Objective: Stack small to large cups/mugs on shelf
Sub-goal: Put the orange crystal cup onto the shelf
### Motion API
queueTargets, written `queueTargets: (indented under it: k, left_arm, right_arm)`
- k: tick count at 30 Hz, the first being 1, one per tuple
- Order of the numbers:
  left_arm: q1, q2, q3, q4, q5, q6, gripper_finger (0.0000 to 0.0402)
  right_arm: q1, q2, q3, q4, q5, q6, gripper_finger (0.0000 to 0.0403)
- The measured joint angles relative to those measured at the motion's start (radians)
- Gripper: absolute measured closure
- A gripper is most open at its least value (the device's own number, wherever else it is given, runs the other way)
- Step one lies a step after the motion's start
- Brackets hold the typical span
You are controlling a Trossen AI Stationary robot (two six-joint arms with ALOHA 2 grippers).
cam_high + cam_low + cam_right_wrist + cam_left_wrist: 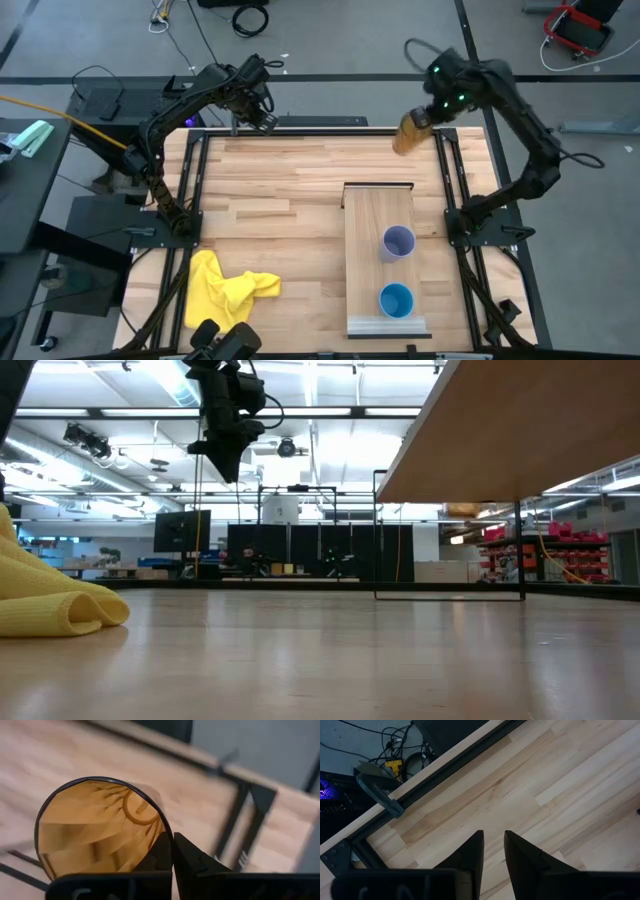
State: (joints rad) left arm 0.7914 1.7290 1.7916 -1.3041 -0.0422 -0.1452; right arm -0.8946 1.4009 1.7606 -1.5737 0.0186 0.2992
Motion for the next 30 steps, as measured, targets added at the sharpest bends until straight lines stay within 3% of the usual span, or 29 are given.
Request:
queueTargets:
  k: [7, 14, 19, 30]
  left_arm:
    - [0.0, 0.0, 0.0, 0.0, 0.0, 0.0, 0.0323]
    - [0.0, 0.0, 0.0, 0.0, 0.0, -0.001, 0.0326]
    - [0.0, 0.0, 0.0, 0.0, 0.0, -0.001, 0.033]
    - [0.0, 0.0, 0.0, -0.001, 0.0, -0.001, 0.0332]
  right_arm:
    - [0.09, -0.007, 0.187, 0.001, -0.088, 0.072, 0.04]
    - [0.279, -0.02, 0.289, 0.003, -0.185, 0.157, 0.04]
    - [0.425, -0.057, 0.294, 0.002, -0.175, 0.246, 0.04]
    - [0.662, -0.122, 0.286, 0.004, -0.035, 0.44, 0.04]
